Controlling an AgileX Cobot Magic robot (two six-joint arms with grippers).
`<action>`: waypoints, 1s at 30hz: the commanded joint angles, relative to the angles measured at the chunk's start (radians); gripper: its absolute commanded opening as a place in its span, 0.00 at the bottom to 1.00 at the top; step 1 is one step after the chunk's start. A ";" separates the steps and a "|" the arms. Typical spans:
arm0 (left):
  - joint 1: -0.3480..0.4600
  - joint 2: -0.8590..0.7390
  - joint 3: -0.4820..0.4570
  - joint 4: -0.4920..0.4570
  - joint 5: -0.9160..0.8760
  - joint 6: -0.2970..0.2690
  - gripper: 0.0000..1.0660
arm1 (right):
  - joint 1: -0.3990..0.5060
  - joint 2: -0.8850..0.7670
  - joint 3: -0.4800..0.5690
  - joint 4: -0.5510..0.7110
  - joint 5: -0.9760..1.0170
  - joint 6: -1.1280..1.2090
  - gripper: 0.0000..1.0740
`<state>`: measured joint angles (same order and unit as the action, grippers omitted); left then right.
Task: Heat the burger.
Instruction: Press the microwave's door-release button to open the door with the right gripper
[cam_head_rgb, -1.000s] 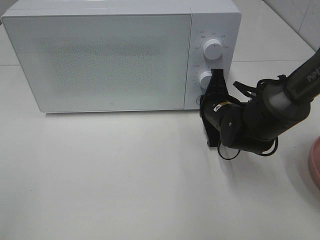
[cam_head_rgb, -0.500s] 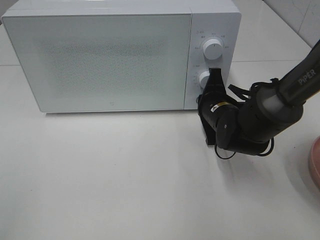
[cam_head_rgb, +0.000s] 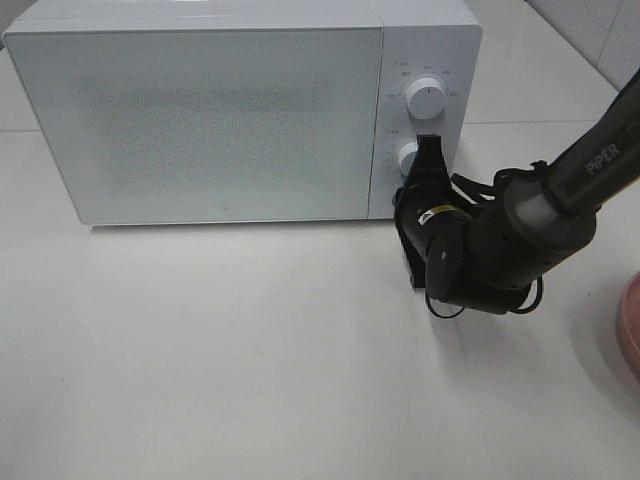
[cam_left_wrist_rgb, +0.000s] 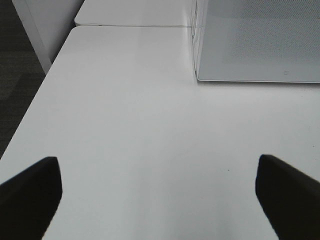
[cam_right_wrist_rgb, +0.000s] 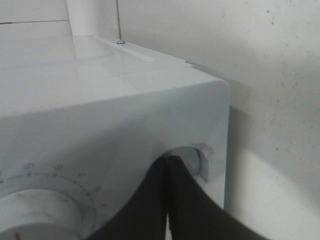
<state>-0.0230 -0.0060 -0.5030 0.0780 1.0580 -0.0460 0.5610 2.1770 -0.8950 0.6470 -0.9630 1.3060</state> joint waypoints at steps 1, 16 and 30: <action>0.002 -0.018 0.002 -0.007 -0.016 -0.004 0.92 | -0.036 -0.024 -0.096 -0.052 -0.296 -0.027 0.00; 0.002 -0.018 0.002 -0.007 -0.016 -0.004 0.92 | -0.071 -0.001 -0.193 -0.054 -0.422 -0.057 0.00; 0.002 -0.018 0.002 -0.007 -0.016 -0.004 0.92 | -0.070 -0.001 -0.190 -0.056 -0.424 -0.056 0.00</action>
<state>-0.0230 -0.0060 -0.5030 0.0780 1.0580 -0.0460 0.5560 2.1960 -0.9610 0.7090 -0.8720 1.2570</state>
